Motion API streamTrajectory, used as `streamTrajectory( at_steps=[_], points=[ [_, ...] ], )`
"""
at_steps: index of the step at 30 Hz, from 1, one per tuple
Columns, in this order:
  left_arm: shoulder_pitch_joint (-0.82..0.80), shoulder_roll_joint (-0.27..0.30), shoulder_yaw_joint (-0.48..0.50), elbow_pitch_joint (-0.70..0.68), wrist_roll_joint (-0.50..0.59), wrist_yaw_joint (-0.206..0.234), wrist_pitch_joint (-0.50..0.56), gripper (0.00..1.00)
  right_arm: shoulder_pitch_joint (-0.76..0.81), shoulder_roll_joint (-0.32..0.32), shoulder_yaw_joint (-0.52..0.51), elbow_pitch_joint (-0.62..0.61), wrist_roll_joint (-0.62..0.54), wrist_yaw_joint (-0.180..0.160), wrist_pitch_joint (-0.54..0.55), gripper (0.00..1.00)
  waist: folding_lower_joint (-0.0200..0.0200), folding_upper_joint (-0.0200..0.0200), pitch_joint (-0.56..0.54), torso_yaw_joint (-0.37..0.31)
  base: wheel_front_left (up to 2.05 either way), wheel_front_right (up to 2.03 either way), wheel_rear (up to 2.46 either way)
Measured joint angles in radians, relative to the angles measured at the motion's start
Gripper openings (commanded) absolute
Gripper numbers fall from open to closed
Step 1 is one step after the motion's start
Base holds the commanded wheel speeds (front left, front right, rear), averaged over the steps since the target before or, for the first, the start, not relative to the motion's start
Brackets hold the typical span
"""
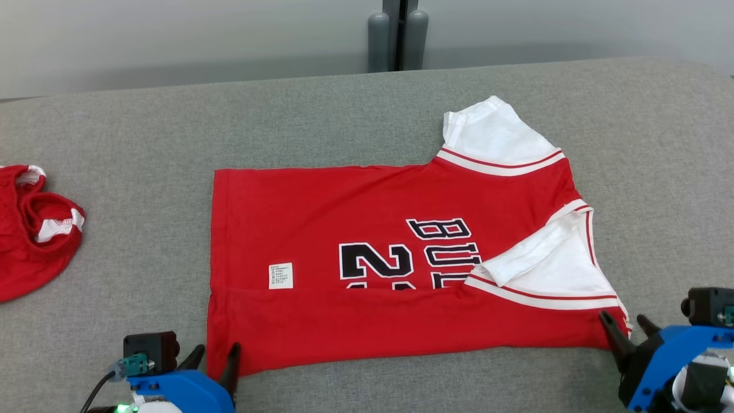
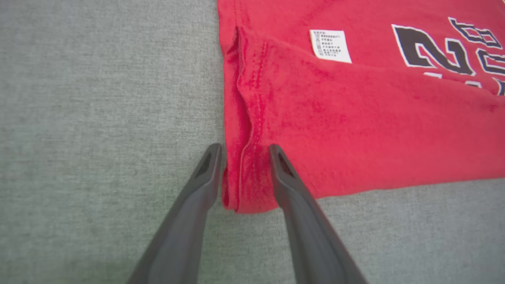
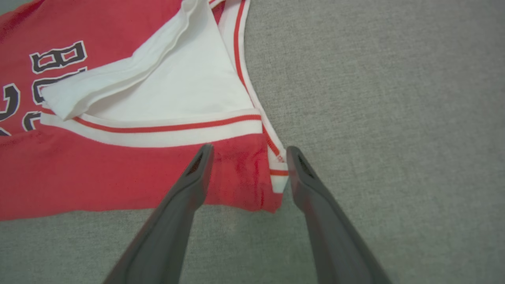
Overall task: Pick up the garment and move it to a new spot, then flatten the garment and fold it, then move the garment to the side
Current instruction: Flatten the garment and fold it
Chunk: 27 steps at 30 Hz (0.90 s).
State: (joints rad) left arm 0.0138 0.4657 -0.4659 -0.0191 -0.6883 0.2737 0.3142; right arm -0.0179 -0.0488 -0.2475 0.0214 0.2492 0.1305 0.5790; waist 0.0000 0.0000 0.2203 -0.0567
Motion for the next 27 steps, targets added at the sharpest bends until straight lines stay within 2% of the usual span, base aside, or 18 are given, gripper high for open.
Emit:
streamTrajectory(
  at_steps=[4, 6, 8, 11, 15, 19, 23, 27],
  points=[
    [-0.026, 0.006, 0.003, -0.026, -0.002, -0.002, 0.019, 1.0, -0.068, 0.0, 0.02, -0.063, -0.062, 0.0, 0.028, 1.0, 0.0, 0.0001, -0.001, -0.005, 0.0, 0.0, 0.0],
    [-0.071, 0.014, 0.009, -0.04, -0.013, -0.017, 0.042, 1.0, -0.127, -0.002, 0.04, -0.103, -0.102, 0.0, 0.058, 1.0, 0.0, 0.0, 0.002, -0.006, 0.0, 0.0, 0.0],
    [-0.14, 0.023, 0.015, -0.044, -0.036, -0.057, 0.076, 1.0, -0.192, -0.031, 0.08, -0.125, -0.124, 0.0, 0.099, 1.0, 0.0, 0.0, 0.011, -0.004, 0.0, 0.0, 0.0],
    [-0.262, 0.069, 0.031, -0.007, -0.052, -0.116, 0.141, 1.0, -0.305, -0.084, 0.156, -0.122, -0.114, 0.0, 0.162, 1.0, 0.0, 0.0, 0.033, -0.011, 0.0, 0.0, 0.0],
    [-0.422, 0.119, 0.033, 0.081, -0.081, -0.198, 0.252, 1.0, -0.482, -0.134, 0.232, -0.038, -0.076, 0.0, 0.201, 1.0, 0.0, 0.0, 0.081, -0.035, 0.0, 0.0, 0.0],
    [-0.562, 0.159, 0.046, 0.166, -0.133, -0.273, 0.357, 1.0, -0.648, -0.13, 0.312, 0.079, -0.024, 0.0, 0.202, 1.0, 0.0003, 0.0, 0.146, -0.072, 0.0, 0.0, 0.0],
    [-0.67, 0.185, 0.081, 0.222, -0.183, -0.28, 0.444, 1.0, -0.781, -0.123, 0.366, 0.18, -0.003, 0.0, 0.171, 1.0, 0.0003, 0.0, 0.207, -0.101, 0.0, 0.0, 0.0],
    [-0.756, 0.184, 0.112, 0.245, -0.239, -0.253, 0.527, 1.0, -0.871, -0.119, 0.401, 0.242, 0.016, 0.0, 0.143, 1.0, 0.0004, 0.0, 0.262, -0.114, 0.0, 0.0, 0.0]
  ],
)
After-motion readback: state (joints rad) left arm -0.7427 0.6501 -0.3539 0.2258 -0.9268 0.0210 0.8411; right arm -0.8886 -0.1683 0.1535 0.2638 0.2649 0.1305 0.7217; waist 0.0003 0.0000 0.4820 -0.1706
